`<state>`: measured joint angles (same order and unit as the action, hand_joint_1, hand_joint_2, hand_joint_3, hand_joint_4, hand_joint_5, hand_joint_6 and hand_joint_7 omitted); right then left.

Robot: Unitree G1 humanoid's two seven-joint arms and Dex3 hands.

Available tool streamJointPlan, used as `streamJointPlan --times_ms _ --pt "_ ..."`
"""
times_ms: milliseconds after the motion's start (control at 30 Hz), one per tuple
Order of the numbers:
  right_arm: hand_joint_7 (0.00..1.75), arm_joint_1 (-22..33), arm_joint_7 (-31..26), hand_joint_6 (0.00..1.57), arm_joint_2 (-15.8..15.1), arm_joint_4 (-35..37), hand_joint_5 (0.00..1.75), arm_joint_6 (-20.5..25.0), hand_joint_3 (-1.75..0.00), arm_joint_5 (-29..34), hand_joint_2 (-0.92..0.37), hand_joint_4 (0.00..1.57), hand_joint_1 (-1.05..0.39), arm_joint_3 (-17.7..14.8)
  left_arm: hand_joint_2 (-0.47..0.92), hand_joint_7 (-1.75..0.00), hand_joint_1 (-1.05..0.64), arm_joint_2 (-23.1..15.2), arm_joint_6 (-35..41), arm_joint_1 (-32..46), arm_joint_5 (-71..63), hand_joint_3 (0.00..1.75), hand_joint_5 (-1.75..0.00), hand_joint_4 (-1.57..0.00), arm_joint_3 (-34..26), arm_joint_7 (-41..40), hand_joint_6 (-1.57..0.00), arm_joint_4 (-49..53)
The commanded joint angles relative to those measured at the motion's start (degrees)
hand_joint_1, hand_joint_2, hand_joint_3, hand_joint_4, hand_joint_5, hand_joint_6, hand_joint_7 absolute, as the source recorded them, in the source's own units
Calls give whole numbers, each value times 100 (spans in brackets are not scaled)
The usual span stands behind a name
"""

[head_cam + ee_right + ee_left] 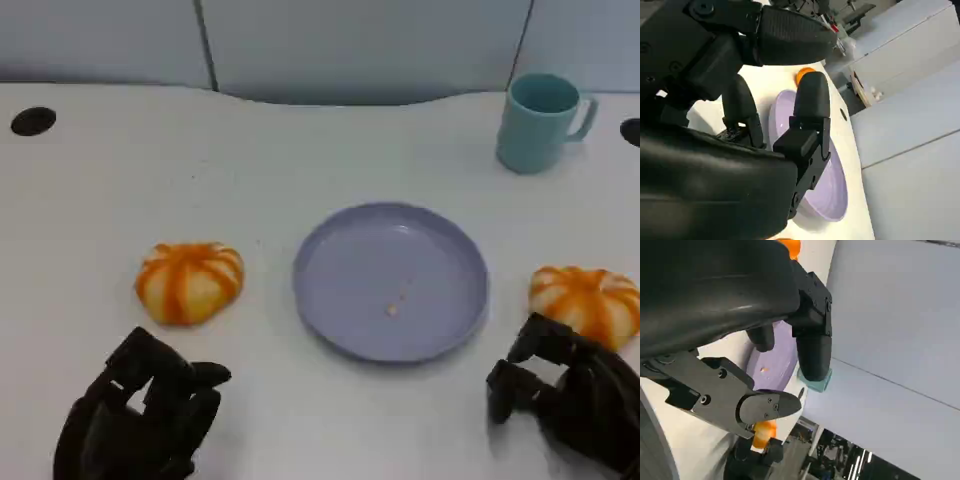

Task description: Grasp the bread from the table and place it into the plate.

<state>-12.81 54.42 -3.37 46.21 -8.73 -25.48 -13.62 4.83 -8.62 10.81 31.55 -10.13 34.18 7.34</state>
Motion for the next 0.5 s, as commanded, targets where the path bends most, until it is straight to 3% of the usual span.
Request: streamJointPlan --times_ms 33,133,267,500 --pt "128 342 -188 67 49 -156 169 18 -130 -72 -32 66 -32 -123 70 -170 -26 -138 37 -33 46 58 -168 -51 -67 47 -34 64" --pt "131 465 -256 64 70 -270 168 52 -128 -98 -35 62 -32 -145 70 -170 -27 -141 53 -38 68 56 -168 -50 -66 32 -34 72" --pt "125 585 -154 66 68 -402 159 519 -129 -260 -34 65 -31 -165 70 -170 -29 -112 42 -15 53 53 -170 -51 -50 -36 -36 23" --pt "117 481 -58 69 64 -335 155 526 -120 -311 -38 68 -31 -183 71 -170 -30 -133 63 -30 123 50 -170 -50 -82 71 -35 64"
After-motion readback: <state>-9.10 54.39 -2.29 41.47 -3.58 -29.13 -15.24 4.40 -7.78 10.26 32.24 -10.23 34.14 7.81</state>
